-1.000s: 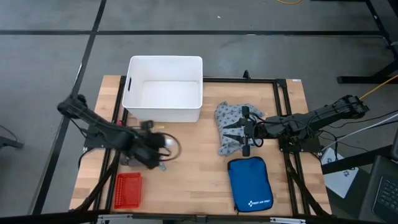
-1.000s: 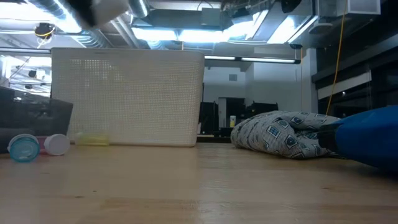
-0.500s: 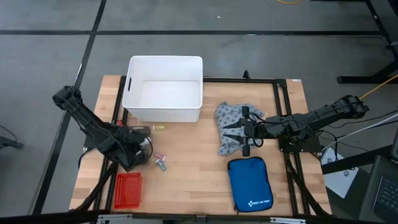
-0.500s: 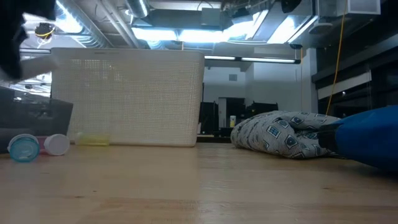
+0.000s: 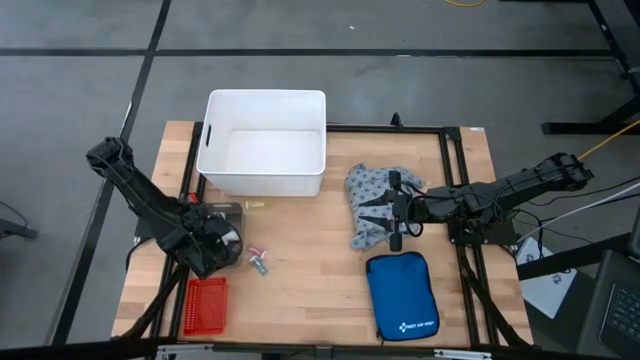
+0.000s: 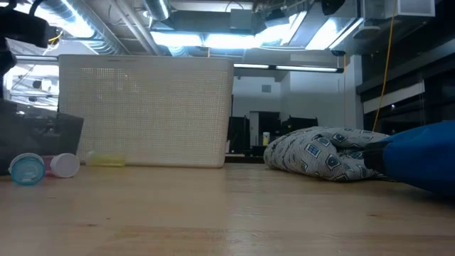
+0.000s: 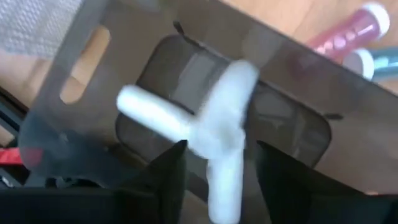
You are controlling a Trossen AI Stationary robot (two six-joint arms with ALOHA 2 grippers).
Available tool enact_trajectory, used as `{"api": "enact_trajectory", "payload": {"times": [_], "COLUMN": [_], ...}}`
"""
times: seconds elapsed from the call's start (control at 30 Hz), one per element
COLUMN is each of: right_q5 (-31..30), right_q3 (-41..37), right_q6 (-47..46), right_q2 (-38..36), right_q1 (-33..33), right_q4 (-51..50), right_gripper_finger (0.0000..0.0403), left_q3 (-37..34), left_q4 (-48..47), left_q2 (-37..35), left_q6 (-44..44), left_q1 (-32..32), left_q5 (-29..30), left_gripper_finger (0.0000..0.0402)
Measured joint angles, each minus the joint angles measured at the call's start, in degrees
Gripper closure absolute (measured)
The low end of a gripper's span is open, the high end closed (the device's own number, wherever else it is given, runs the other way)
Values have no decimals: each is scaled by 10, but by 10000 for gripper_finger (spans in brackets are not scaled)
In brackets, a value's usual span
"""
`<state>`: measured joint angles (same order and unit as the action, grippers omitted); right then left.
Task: Pick & place medical supplies in basket/bin
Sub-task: Put the white bandage into the black bin, then put the blue pill bottle into the red bin
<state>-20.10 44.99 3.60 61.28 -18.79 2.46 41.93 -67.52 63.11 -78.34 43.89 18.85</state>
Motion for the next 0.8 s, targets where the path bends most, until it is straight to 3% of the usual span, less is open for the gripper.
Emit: {"api": "enact_trajectory", "payload": {"times": [0.23, 0.37, 0.53, 0.8], "right_q5": [0, 0, 0, 0], "right_q3": [0, 0, 0, 0], "right_q6": [0, 1, 1, 2], "right_q2": [0, 0, 0, 0], "right_q1": [0, 0, 0, 0], "right_q4": [0, 0, 0, 0], "right_gripper_finger": [268, 268, 268, 268], "left_q3": [10, 52, 118, 164], "left_q4": [-3, -2, 25, 170], "left_q2": [0, 0, 7, 101], "left_q6": [20, 66, 227, 516], "left_q1": [-1, -1, -3, -57], "left_q5": [34, 104, 161, 109], "left_gripper_finger": [170, 167, 179, 194]}}
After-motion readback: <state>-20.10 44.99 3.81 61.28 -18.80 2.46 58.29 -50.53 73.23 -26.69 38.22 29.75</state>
